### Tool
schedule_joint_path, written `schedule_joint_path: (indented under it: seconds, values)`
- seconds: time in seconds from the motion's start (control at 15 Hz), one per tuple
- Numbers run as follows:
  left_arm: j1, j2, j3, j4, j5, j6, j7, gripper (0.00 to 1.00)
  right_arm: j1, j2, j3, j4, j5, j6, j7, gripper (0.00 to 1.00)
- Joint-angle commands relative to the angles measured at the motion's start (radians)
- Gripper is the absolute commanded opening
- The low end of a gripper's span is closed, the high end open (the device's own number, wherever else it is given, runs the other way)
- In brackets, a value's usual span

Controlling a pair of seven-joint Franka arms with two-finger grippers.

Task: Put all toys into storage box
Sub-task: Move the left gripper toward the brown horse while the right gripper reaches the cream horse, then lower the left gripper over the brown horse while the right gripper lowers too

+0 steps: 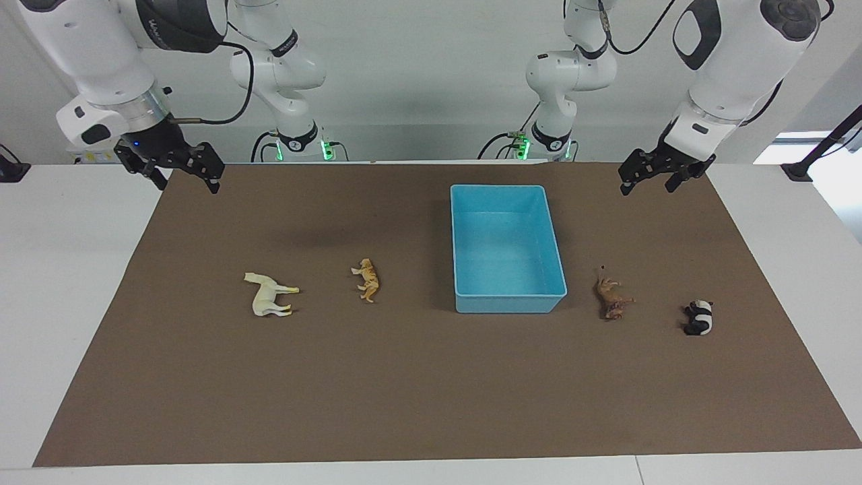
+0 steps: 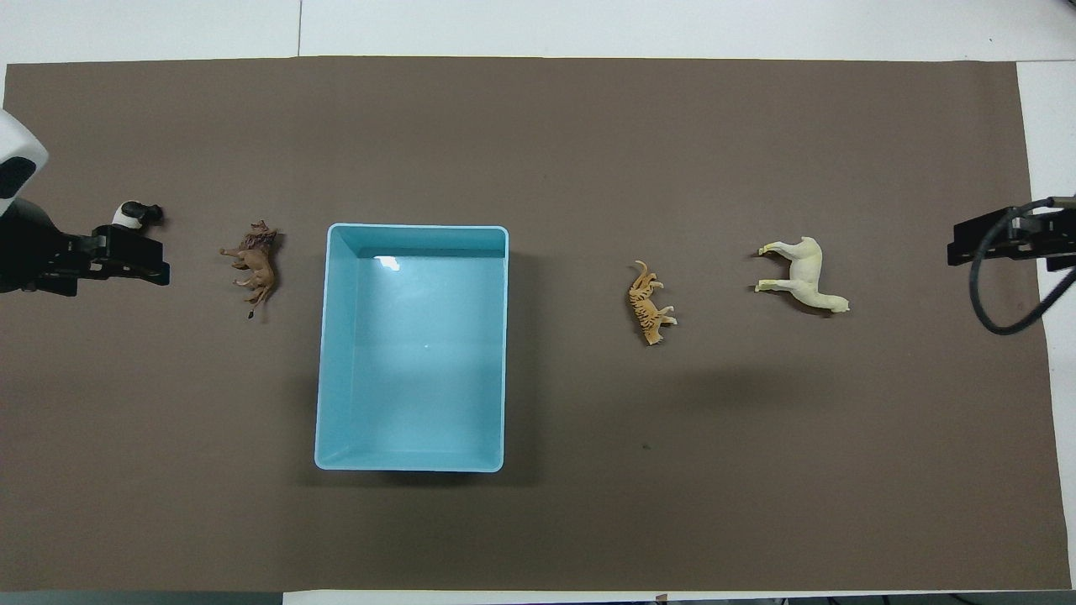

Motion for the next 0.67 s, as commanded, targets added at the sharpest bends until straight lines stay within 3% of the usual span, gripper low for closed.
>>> schedule_joint_path:
  seconds: [0.0,0.13,0.4,0.6]
  values:
    - [0.010,-0.019,-0.006,-0.006,0.010,0.013,-0.005,1.00,0.034,-0.037,0.004,-0.167,0.006,0.156,0.074,1.00]
    - [0.010,-0.019,-0.007,-0.011,0.024,0.031,-0.025,1.00,0.039,-0.003,0.004,-0.228,0.008,0.239,0.073,1.00]
    - [0.026,-0.005,-0.002,-0.110,0.030,0.246,-0.028,1.00,0.063,0.051,0.004,-0.337,0.011,0.455,0.082,1.00]
    - [0.045,0.059,-0.002,-0.193,0.039,0.422,-0.020,1.00,0.065,0.112,0.004,-0.388,0.011,0.593,0.018,1.00]
